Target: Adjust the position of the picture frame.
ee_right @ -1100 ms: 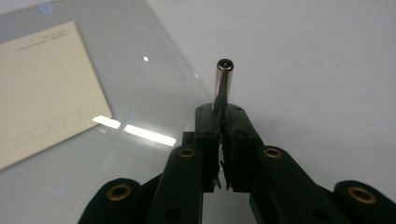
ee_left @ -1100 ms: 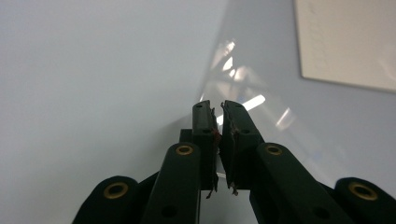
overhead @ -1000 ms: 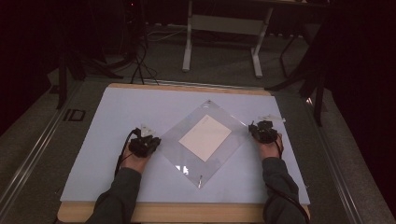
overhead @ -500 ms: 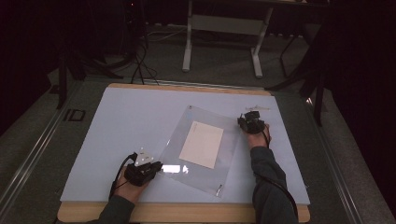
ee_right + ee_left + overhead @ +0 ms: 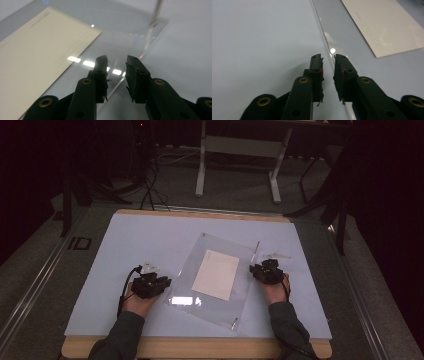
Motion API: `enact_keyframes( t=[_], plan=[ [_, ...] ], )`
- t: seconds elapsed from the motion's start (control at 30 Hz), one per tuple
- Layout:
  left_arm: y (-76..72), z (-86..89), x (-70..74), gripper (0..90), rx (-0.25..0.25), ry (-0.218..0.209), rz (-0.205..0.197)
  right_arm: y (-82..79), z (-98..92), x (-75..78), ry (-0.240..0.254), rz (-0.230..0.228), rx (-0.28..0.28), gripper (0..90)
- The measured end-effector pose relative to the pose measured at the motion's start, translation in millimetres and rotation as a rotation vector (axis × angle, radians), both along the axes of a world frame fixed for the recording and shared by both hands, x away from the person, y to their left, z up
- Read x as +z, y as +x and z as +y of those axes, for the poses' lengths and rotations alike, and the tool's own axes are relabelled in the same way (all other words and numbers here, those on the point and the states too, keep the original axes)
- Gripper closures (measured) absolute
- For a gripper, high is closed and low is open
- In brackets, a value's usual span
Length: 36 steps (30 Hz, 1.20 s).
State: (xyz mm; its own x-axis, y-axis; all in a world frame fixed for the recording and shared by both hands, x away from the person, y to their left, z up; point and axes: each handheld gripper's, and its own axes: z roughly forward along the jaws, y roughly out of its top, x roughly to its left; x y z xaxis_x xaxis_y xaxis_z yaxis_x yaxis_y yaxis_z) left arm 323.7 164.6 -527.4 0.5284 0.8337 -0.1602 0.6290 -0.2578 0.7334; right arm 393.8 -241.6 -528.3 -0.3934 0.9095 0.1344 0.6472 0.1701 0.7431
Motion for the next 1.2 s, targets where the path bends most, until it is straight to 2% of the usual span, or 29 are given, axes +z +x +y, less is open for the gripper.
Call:
enact_keyframes(
  t=[0.07,0.1,0.13,0.17,0.2,0.3,0.37,0.47,0.57,0.6,0.73,0.93,1.03,1.1,1.13,1.2],
  plan=[
    [-1.6,-6.4,-5.9,78.0,-0.034,0.007,0.021,-6.8,3.7,-2.7,-0.006,0.005,-0.012,67.2],
    [-3.0,-7.5,-7.4,78.3,-0.047,-0.009,0.013,-8.6,4.3,-3.8,-0.001,0.009,-0.019,66.8],
    [-3.0,-7.5,-7.4,79.8,-0.047,-0.009,0.013,-8.6,4.3,-3.8,-0.001,0.009,-0.019,66.8],
    [-4.0,-9.1,-7.3,80.7,-0.054,-0.02,0.023,-9.5,3.0,-4.7,0.015,0.016,-0.034,64.4],
    [-4.0,-9.1,-7.3,82.3,-0.054,-0.02,0.023,-9.2,2.1,-5.3,0.04,0.029,-0.048,66.7],
    [-2.8,-9.8,-7.0,81.9,-0.048,-0.037,0.053,-7.3,3.3,-6.0,0.041,0.025,-0.05,65.4],
    [-2.8,-9.8,-7.1,81.9,-0.05,-0.037,0.052,-6.2,3.0,-6.0,0.043,0.024,-0.057,66.1],
    [-4.6,-9.6,-7.6,82.2,-0.039,-0.044,0.054,3.1,0.4,-6.8,0.054,0.022,-0.061,67.2],
    [-8.2,-11.5,-6.9,82.3,-0.036,-0.026,0.044,7.2,-0.2,-6.5,0.053,0.024,-0.056,67.5],
    [-14.0,-14.6,-5.3,82.9,-0.035,-0.003,0.04,20.3,0.2,-5.1,0.048,0.036,-0.047,68.5],
    [-23.1,-16.7,-5.7,83.7,-0.045,0.004,0.027,33.0,4.3,-4.0,0.029,0.028,-0.03,71.6],
    [-31.6,-19.7,-6.2,85.8,-0.06,0.016,0.006,44.3,10.7,-4.3,0.028,0.02,-0.041,71.3],
    [-30.9,-16.1,-8.6,85.6,-0.071,-0.007,-0.009,35.3,13.3,-2.0,0.007,-0.003,-0.041,74.1],
    [-29.1,-17.0,-9.0,84.3,-0.072,-0.007,-0.016,20.6,15.2,1.3,0.006,-0.04,0.009,74.6],
    [-29.1,-17.0,-9.0,83.4,-0.072,-0.007,-0.016,20.6,15.2,1.3,0.006,-0.04,0.009,74.6],
    [-28.2,-21.2,-8.6,80.8,-0.074,0.019,-0.033,-8.6,15.5,4.7,-0.006,-0.091,0.088,76.2]
  ],
)
